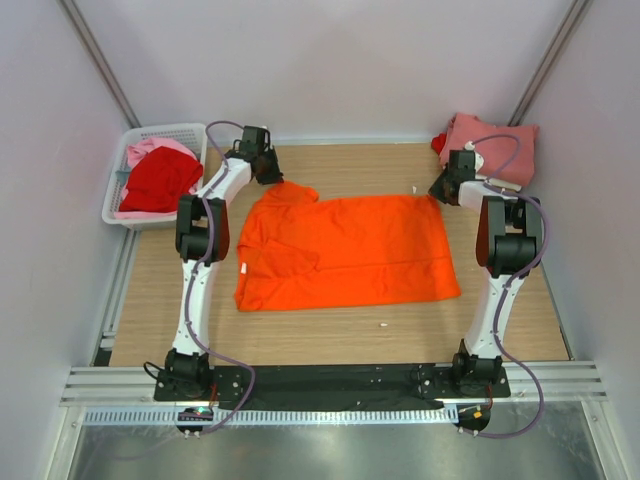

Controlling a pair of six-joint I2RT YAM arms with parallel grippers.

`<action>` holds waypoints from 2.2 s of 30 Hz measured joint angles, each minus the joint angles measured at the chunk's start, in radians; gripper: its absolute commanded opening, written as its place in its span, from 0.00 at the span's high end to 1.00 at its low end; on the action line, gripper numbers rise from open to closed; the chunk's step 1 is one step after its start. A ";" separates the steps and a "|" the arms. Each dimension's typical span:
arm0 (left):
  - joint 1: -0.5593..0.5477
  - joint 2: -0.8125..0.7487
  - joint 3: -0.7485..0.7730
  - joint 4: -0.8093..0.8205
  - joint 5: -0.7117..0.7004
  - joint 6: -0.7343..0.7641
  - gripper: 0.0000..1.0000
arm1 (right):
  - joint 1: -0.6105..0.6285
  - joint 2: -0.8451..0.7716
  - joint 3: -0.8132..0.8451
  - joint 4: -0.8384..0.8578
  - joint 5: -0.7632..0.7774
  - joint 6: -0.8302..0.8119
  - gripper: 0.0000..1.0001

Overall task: Fold and stack the t-shirts
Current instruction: Fold the tshirt

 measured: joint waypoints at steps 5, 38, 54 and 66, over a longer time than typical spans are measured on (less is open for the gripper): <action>0.000 -0.003 -0.006 0.003 0.000 0.000 1.00 | 0.000 0.002 0.000 0.001 -0.008 0.000 0.99; -0.015 -0.616 -0.491 -0.066 -0.090 -0.022 1.00 | -0.007 -0.360 -0.359 0.220 -0.100 -0.011 0.99; -0.066 -0.880 -0.704 -0.101 -0.154 -0.023 1.00 | -0.051 -0.418 -0.451 0.250 -0.138 -0.019 0.98; -0.111 -0.990 -0.908 -0.130 -0.212 -0.032 1.00 | -0.077 -0.505 -0.543 0.271 -0.135 -0.021 0.99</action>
